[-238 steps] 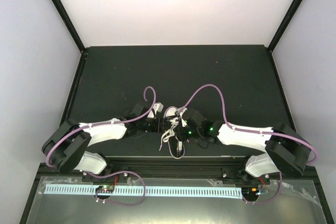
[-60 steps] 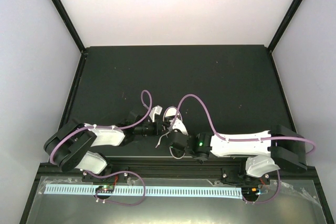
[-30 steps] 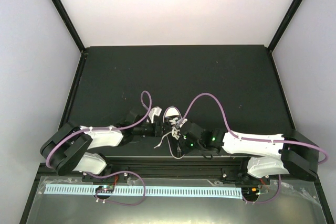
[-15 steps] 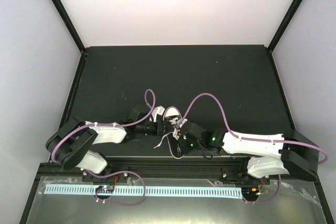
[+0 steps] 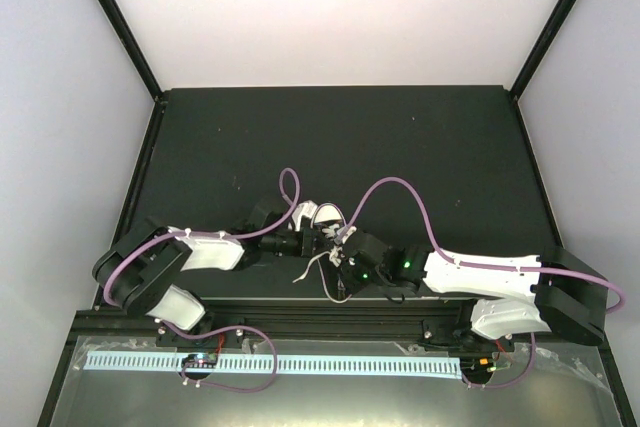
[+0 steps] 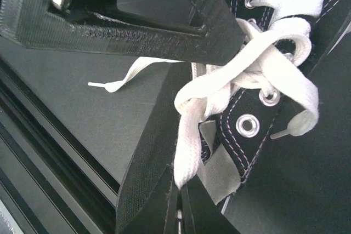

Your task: Tie the shoes

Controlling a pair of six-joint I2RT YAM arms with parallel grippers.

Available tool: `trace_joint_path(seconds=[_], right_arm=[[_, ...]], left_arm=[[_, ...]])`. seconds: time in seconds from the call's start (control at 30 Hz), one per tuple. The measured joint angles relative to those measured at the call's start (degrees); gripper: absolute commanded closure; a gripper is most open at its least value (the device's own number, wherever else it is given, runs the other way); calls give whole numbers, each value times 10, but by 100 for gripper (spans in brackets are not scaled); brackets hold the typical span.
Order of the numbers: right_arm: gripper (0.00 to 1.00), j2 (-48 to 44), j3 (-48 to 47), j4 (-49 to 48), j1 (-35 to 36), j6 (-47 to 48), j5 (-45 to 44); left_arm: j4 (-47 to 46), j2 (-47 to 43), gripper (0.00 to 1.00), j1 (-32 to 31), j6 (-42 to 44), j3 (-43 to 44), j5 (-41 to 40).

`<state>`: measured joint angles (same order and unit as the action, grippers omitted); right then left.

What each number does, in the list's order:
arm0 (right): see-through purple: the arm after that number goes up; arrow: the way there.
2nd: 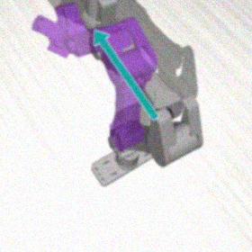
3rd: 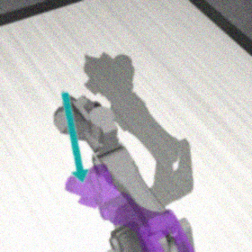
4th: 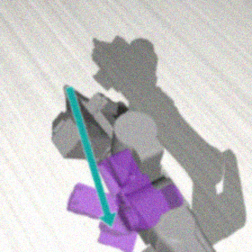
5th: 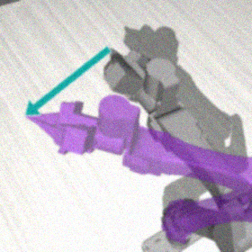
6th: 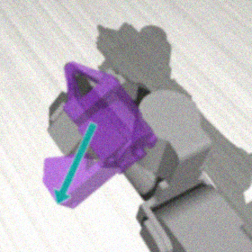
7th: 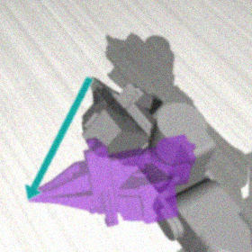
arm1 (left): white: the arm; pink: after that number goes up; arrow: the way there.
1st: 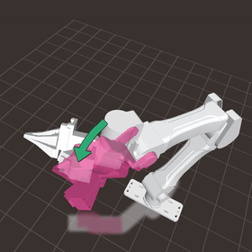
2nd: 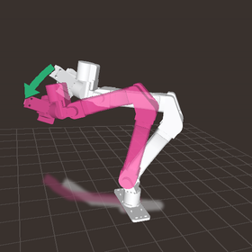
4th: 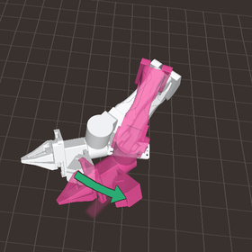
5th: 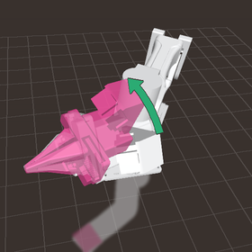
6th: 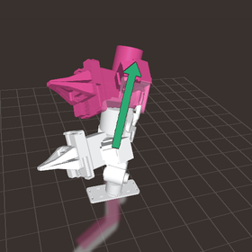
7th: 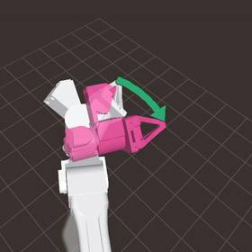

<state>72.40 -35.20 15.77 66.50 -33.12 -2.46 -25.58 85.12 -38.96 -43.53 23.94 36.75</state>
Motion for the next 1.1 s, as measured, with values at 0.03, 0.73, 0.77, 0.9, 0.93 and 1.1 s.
trace_joint_path(seconds=[0.03, 0.73, 0.77, 0.9, 0.93, 1.1], right_arm=[[98, 0, 0, 0, 0, 0, 0], [98, -40, 2, 33, -52, -4, -6], [98, -40, 2, 35, -59, -4, 0], [98, -41, 2, 37, -85, -4, 23], [98, -43, 2, 36, -92, -4, 31], [98, -54, 2, 35, -120, -6, 68]], left_arm=[[-2, 2, 93, 0, -1, 0, 1], [-19, -21, 98, 4, -19, -17, -16], [-16, -23, 99, 4, -19, -17, -20], [2, -33, 98, 4, -18, -20, -34], [7, -35, 98, 4, -18, -21, -37], [28, -42, 98, 7, -15, -32, -54]])
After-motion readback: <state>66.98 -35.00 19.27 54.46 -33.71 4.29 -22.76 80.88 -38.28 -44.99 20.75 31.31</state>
